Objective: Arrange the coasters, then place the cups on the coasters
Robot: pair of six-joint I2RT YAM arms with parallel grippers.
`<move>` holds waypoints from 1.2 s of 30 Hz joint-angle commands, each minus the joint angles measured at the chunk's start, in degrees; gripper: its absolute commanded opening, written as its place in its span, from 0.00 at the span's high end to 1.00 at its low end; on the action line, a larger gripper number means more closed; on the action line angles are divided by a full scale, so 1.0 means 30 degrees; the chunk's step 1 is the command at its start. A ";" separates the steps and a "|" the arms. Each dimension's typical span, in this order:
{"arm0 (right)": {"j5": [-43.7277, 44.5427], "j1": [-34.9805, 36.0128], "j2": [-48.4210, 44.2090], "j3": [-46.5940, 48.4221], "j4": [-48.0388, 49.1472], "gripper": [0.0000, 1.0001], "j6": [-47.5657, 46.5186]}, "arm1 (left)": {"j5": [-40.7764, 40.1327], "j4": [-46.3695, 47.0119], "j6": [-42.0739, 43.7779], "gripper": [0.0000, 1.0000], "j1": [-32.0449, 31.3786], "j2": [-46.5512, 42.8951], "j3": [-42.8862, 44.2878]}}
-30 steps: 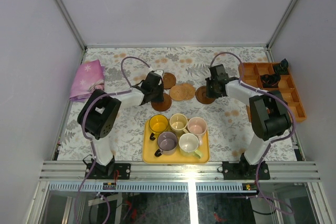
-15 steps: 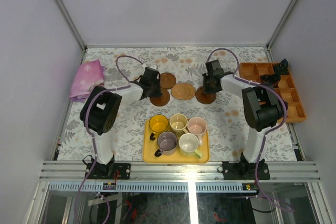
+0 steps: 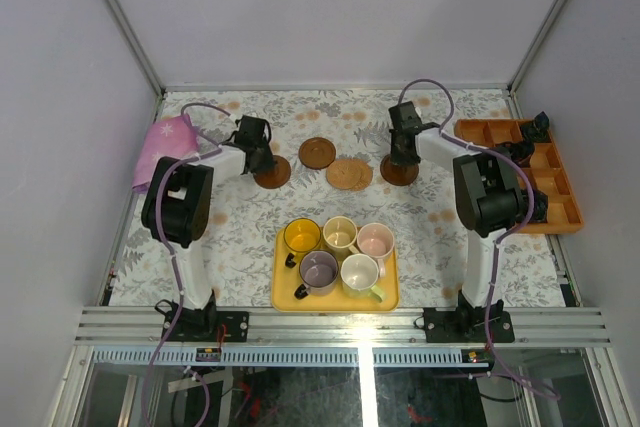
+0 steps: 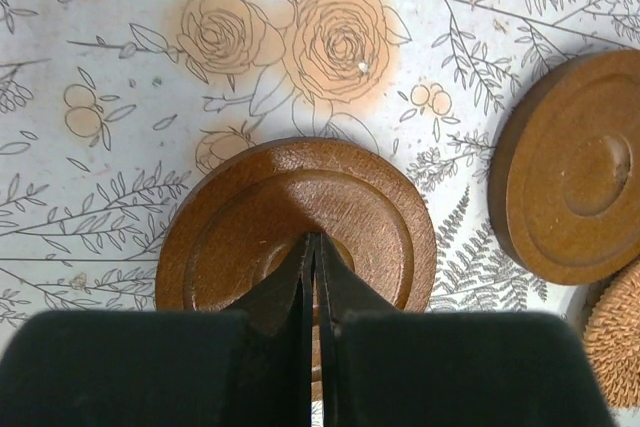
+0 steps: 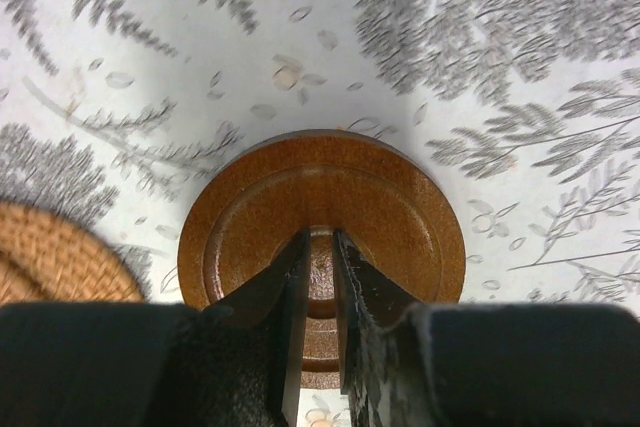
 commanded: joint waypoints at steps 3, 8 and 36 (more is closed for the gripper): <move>0.0911 -0.1319 0.0396 0.1025 -0.1130 0.79 -0.0133 | -0.0570 -0.1605 0.0607 1.00 0.0384 0.0900 0.1245; 0.0425 -0.1318 -0.1231 0.0906 -0.0601 0.79 -0.0474 | -0.0330 -0.1211 0.1203 1.00 0.0399 0.0038 0.2178; -0.5995 0.2465 -0.2913 0.0163 0.1482 0.01 -0.0929 | 0.4655 -0.1655 0.2687 0.24 -0.2736 0.5240 0.9699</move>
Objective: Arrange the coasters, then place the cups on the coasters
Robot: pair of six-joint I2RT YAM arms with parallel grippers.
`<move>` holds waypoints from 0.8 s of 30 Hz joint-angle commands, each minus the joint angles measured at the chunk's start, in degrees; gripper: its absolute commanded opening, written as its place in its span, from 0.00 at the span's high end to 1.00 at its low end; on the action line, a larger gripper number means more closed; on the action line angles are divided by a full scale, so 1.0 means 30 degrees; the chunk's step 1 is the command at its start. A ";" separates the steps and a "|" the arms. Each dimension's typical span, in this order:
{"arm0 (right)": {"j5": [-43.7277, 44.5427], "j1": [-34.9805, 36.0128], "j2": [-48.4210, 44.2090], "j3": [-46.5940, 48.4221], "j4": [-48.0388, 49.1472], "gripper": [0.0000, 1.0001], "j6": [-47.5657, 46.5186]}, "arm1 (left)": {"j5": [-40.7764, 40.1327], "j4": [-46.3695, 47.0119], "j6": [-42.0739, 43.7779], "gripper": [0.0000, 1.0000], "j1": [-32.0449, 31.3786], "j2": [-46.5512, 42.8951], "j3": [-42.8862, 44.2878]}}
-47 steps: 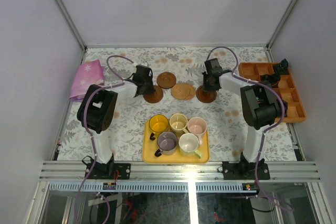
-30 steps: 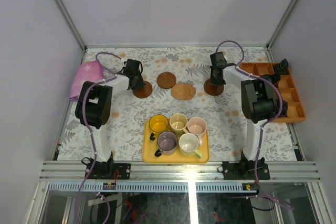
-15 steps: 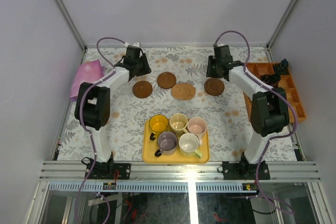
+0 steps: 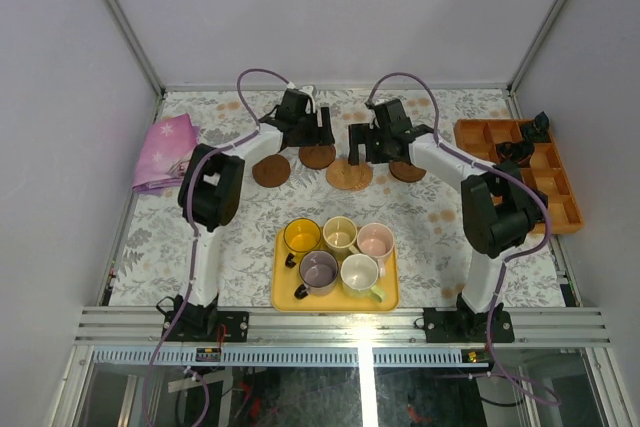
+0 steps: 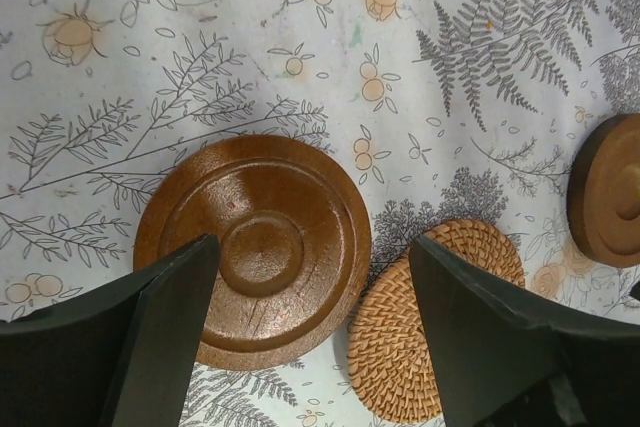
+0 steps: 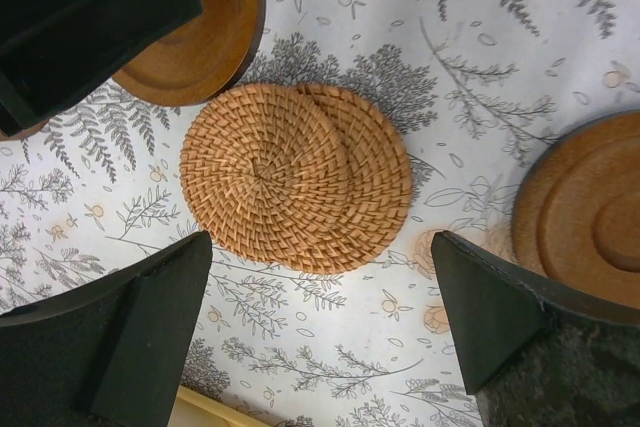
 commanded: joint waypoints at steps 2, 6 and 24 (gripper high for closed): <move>-0.0627 0.0396 0.0680 0.0954 0.0289 0.01 -0.0295 | 0.1333 -0.0170 -0.0490 0.26 0.0127 0.0688 0.0383; -0.0667 0.0490 0.1206 0.1316 0.0251 0.02 -0.0294 | 0.1689 -0.0133 -0.0815 0.26 0.0111 0.1108 0.0132; 0.0174 0.1434 0.3808 0.3676 -0.1048 0.16 -0.0951 | 0.1177 -0.1626 -0.2408 0.27 0.0156 -0.0607 -0.5437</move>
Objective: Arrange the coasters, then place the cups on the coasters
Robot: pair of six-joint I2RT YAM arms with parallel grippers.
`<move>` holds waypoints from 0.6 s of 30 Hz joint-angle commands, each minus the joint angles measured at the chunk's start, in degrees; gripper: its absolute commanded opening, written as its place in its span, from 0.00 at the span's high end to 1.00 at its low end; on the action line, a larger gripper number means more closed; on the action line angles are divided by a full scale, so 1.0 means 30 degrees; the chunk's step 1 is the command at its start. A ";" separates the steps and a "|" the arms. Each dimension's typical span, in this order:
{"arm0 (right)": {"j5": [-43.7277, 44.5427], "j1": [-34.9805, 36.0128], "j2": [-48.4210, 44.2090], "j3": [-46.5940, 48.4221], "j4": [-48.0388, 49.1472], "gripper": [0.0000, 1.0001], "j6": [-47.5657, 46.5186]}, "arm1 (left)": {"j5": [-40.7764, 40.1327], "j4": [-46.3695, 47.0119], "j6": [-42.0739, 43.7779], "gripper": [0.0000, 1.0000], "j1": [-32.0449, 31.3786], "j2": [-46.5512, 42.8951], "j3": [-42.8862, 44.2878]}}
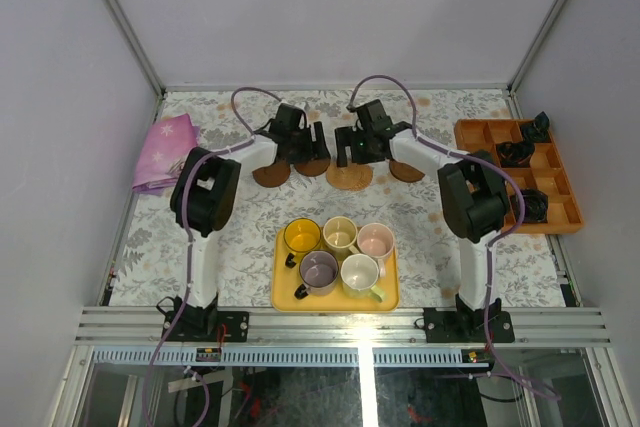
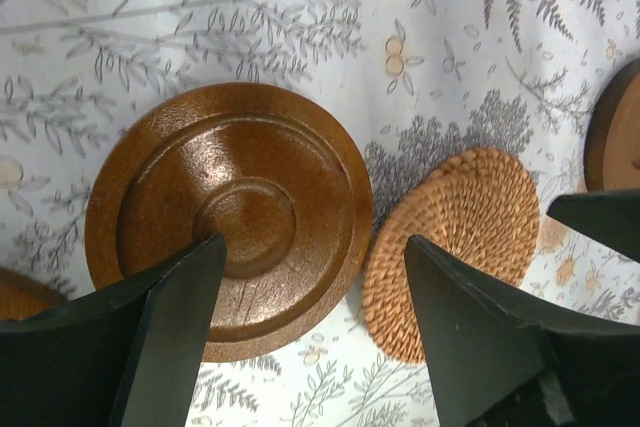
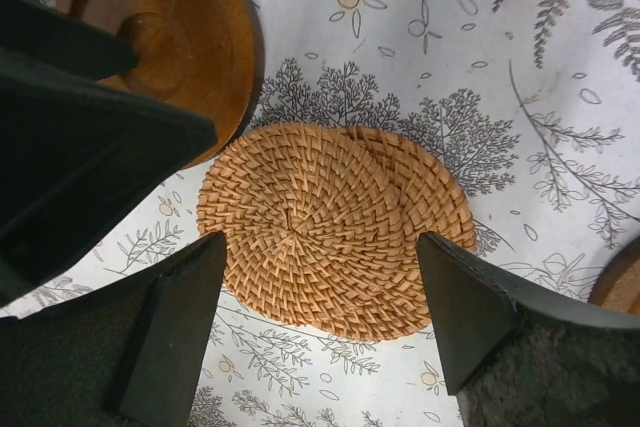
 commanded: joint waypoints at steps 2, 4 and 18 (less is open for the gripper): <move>0.1284 0.0590 0.0631 0.1097 -0.1033 0.18 -0.0518 | 0.0143 -0.2303 -0.0523 0.26 0.0067 -0.0004 -0.2694; 0.1668 0.0656 0.0724 0.1059 -0.1230 0.19 -0.0512 | 0.0174 -0.2197 -0.0554 0.26 0.0067 -0.0180 -0.3031; 0.3337 0.0946 0.1088 0.0294 -0.1768 0.40 -0.0683 | 0.0229 -0.1914 -0.0643 0.25 0.0080 -0.1022 -0.4930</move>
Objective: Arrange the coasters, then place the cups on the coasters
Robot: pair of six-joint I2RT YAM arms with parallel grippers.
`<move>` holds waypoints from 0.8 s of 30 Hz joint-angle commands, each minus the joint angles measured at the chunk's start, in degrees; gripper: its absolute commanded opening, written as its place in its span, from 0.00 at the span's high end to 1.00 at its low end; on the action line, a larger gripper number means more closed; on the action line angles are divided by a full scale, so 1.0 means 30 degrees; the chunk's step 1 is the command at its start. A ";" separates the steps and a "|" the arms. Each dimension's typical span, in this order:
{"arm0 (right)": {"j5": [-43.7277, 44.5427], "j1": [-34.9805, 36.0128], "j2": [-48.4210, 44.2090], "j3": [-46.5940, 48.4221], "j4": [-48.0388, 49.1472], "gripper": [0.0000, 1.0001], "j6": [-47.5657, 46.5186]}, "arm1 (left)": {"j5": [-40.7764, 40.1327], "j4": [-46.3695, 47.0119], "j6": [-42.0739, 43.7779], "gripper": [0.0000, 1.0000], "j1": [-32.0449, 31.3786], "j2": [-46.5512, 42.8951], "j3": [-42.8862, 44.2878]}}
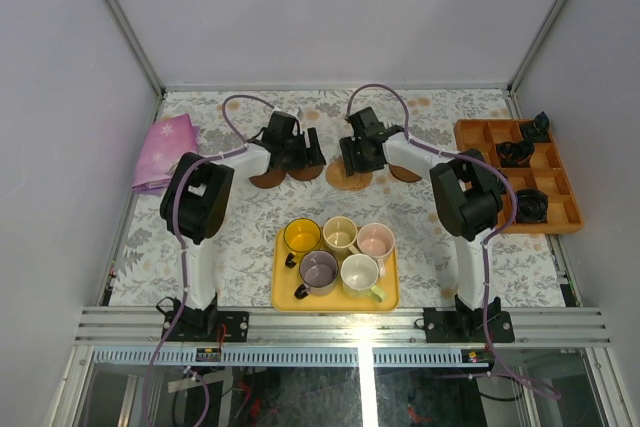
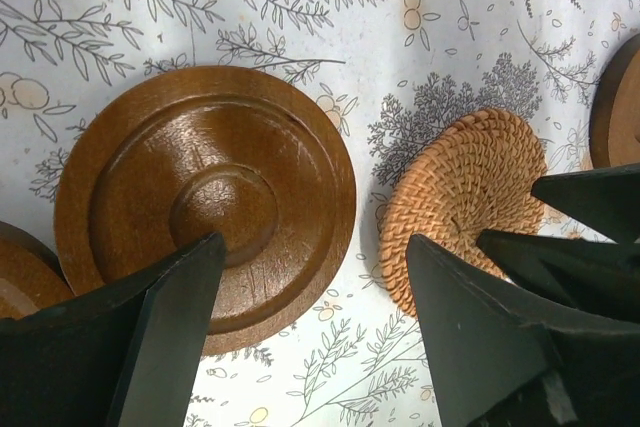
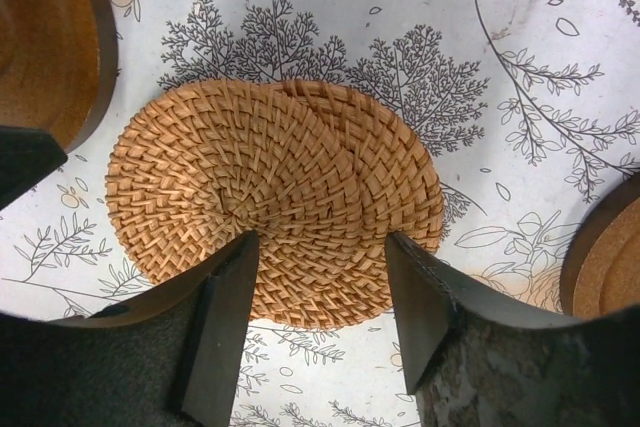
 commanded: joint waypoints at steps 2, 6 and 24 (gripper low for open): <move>0.0891 0.0264 0.0198 -0.0006 -0.0127 0.45 -0.0165 | 0.0110 -0.3414 -0.0242 0.25 0.0055 0.0817 -0.1873; 0.0899 0.0259 0.0452 0.0104 -0.0479 0.63 -0.0174 | 0.0374 -0.3271 -0.0300 0.25 0.0054 0.0752 -0.2138; 0.2989 0.0254 -0.0044 0.1913 -0.0269 1.00 -0.0836 | 0.1219 -0.3052 -0.0184 0.24 0.0069 0.0898 -0.2017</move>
